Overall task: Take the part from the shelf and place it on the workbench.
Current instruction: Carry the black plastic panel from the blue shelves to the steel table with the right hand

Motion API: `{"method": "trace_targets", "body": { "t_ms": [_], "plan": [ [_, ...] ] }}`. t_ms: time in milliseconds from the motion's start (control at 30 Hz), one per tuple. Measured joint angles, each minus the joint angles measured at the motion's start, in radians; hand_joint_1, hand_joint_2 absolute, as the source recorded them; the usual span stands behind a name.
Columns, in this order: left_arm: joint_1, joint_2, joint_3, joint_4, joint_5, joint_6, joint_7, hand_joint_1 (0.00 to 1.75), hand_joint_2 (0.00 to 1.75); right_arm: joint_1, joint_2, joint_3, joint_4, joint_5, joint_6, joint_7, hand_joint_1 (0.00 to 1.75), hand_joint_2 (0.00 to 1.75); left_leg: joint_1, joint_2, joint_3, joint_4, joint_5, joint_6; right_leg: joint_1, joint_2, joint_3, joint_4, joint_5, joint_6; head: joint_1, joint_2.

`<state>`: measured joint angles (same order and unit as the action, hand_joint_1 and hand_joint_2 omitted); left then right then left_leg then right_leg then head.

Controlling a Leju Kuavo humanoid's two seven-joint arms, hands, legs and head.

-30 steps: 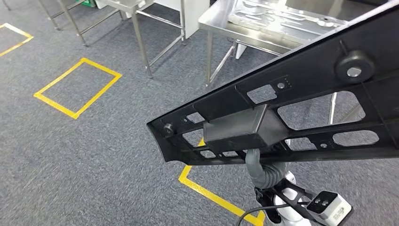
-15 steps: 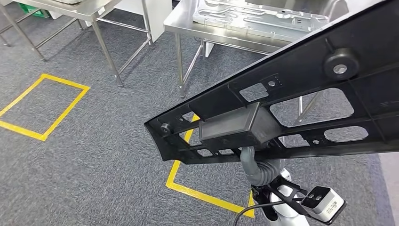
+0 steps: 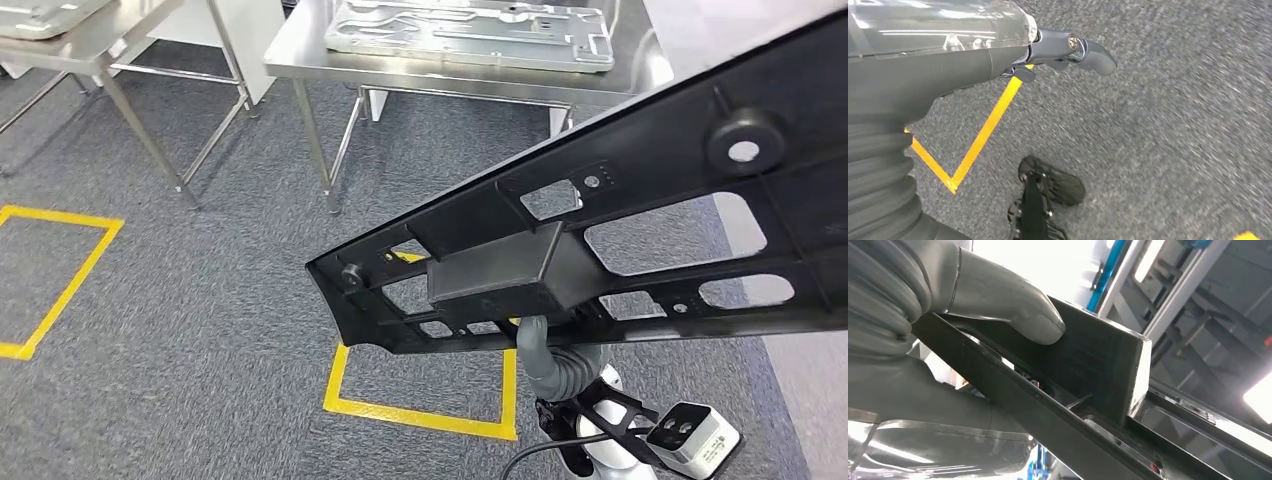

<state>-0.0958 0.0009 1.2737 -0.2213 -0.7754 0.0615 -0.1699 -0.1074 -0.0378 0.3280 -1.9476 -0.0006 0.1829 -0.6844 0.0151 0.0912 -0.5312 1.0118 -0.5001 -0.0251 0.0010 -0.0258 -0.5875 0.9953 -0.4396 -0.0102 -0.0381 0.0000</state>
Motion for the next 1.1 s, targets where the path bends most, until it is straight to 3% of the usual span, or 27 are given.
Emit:
{"method": "trace_targets", "body": {
  "t_ms": [67,133,167,200,267,333,433,500,567,633,667,700,733,800,833,900,1000,1067,1100],
  "plan": [
    [0.001,0.001,0.0,0.0,-0.002,0.001,0.002,0.0,1.75,-0.001,0.0,0.0,-0.003,0.0,0.0,0.0,1.75,1.75,0.005,-0.055,-0.037,0.089,-0.052,-0.007,-0.005,0.021,0.005,-0.006,0.004,-0.009,0.0,0.0],
    [0.006,0.002,0.0,0.0,-0.006,0.001,0.004,0.0,1.75,0.001,0.0,0.0,-0.003,0.0,-0.001,0.0,1.75,1.75,0.006,-0.081,-0.106,0.227,-0.111,-0.012,-0.004,0.045,0.005,-0.004,0.003,-0.013,0.0,0.0],
    [0.008,0.002,0.0,0.0,-0.007,0.001,0.006,0.0,1.75,0.002,0.0,0.0,-0.003,0.0,-0.002,0.0,1.75,1.75,0.006,-0.083,-0.131,0.269,-0.117,-0.013,-0.004,0.058,0.005,-0.002,0.003,-0.014,0.0,0.0],
    [0.009,0.003,0.0,0.0,-0.008,0.001,0.006,0.0,1.75,0.003,-0.001,0.0,-0.003,0.0,-0.003,0.0,1.75,1.75,0.006,-0.084,-0.138,0.272,-0.103,-0.013,-0.003,0.069,0.005,0.0,0.001,-0.014,0.0,0.0],
    [0.008,0.003,0.0,0.0,-0.009,0.001,0.008,0.0,1.75,0.004,-0.001,0.0,-0.003,0.001,-0.005,0.0,1.75,1.75,0.006,-0.087,-0.097,0.163,-0.024,-0.01,-0.003,0.087,0.009,0.005,-0.004,-0.013,0.0,0.0],
    [0.004,0.004,0.0,0.0,-0.01,0.0,0.01,0.0,1.75,0.005,-0.001,0.0,-0.003,0.005,-0.013,0.0,1.75,1.75,0.004,-0.098,-0.045,0.04,0.026,0.0,-0.001,0.099,0.01,0.012,-0.01,-0.005,0.0,0.0],
    [0.0,0.004,0.0,0.0,-0.01,-0.006,0.013,0.0,1.75,0.007,-0.001,0.0,-0.006,0.016,-0.03,0.0,1.75,1.75,-0.001,-0.103,-0.03,0.0,0.031,0.019,0.0,0.105,0.006,0.015,-0.012,0.011,0.0,0.0],
    [0.0,0.003,0.0,0.0,-0.01,-0.009,0.014,0.0,1.75,0.008,-0.002,0.0,-0.011,0.021,-0.038,0.0,1.75,1.75,0.003,-0.099,-0.028,-0.007,0.037,0.032,-0.001,0.094,0.003,0.026,-0.022,0.022,0.0,0.0],
    [0.001,0.002,0.0,0.0,-0.012,-0.012,0.015,0.0,1.75,0.009,-0.004,0.0,-0.016,0.023,-0.045,0.0,1.75,1.75,0.006,-0.093,-0.026,-0.014,0.039,0.042,-0.003,0.062,-0.034,0.106,-0.07,0.033,0.0,0.0],
    [0.004,0.003,0.0,0.0,-0.013,-0.015,0.015,0.0,1.75,0.013,-0.006,0.0,-0.017,0.023,-0.052,0.0,1.75,1.75,0.005,-0.087,-0.026,-0.014,0.034,0.046,-0.008,0.039,-0.106,0.245,-0.129,0.043,0.0,0.0],
    [0.006,0.003,0.0,0.0,-0.014,-0.017,0.015,0.0,1.75,0.017,-0.008,0.0,-0.017,0.024,-0.055,0.0,1.75,1.75,0.005,-0.084,-0.025,-0.014,0.03,0.046,-0.011,0.036,-0.133,0.294,-0.139,0.047,0.0,0.0],
    [0.007,0.003,0.0,0.0,-0.014,-0.019,0.014,0.0,1.75,0.019,-0.009,0.0,-0.017,0.024,-0.058,0.0,1.75,1.75,0.005,-0.081,-0.022,-0.014,0.027,0.044,-0.013,0.034,-0.143,0.307,-0.129,0.049,0.0,0.0],
    [0.008,0.002,0.0,0.0,-0.015,-0.02,0.014,0.0,1.75,0.02,-0.01,0.0,-0.017,0.024,-0.06,0.0,1.75,1.75,0.006,-0.078,-0.016,-0.014,0.023,0.041,-0.015,0.031,-0.13,0.276,-0.101,0.05,0.0,0.0],
    [0.007,0.002,0.0,0.0,-0.018,-0.02,0.014,0.0,1.75,0.02,-0.013,0.0,-0.02,0.023,-0.061,0.0,1.75,1.75,0.005,-0.074,-0.001,-0.014,0.013,0.034,-0.016,0.02,-0.061,0.135,-0.029,0.046,0.0,0.0],
    [0.007,0.002,0.0,0.0,-0.019,-0.02,0.013,0.0,1.75,0.02,-0.015,0.001,-0.021,0.023,-0.062,0.0,1.75,1.75,0.004,-0.073,0.004,-0.014,0.007,0.029,-0.013,0.013,-0.03,0.073,-0.01,0.041,0.0,0.0],
    [0.006,0.003,0.0,0.0,-0.02,-0.02,0.013,0.0,1.75,0.02,-0.017,0.001,-0.022,0.023,-0.066,0.0,1.75,1.75,0.001,-0.068,0.009,-0.015,-0.002,0.017,-0.006,0.007,-0.004,0.02,-0.013,0.026,0.0,0.0],
    [0.003,0.003,0.0,0.0,-0.021,-0.02,0.012,0.0,1.75,0.023,-0.019,0.001,-0.026,0.022,-0.076,0.0,1.75,1.75,0.003,-0.063,0.024,-0.016,-0.016,-0.001,-0.007,0.019,0.01,0.01,-0.023,0.003,0.0,0.0],
    [0.002,0.004,0.0,0.0,-0.022,-0.02,0.012,0.0,1.75,0.023,-0.021,0.002,-0.032,0.023,-0.08,0.0,1.75,1.75,0.005,-0.071,-0.003,0.056,-0.047,-0.008,-0.011,0.022,0.037,-0.001,-0.032,-0.011,0.0,0.0],
    [0.003,0.004,0.0,0.0,-0.023,-0.02,0.011,0.0,1.75,0.023,-0.021,0.003,-0.034,0.023,-0.08,0.0,1.75,1.75,0.005,-0.077,-0.043,0.127,-0.07,-0.009,-0.009,0.024,0.048,-0.003,-0.04,-0.016,-0.001,0.0]
  ]
}}
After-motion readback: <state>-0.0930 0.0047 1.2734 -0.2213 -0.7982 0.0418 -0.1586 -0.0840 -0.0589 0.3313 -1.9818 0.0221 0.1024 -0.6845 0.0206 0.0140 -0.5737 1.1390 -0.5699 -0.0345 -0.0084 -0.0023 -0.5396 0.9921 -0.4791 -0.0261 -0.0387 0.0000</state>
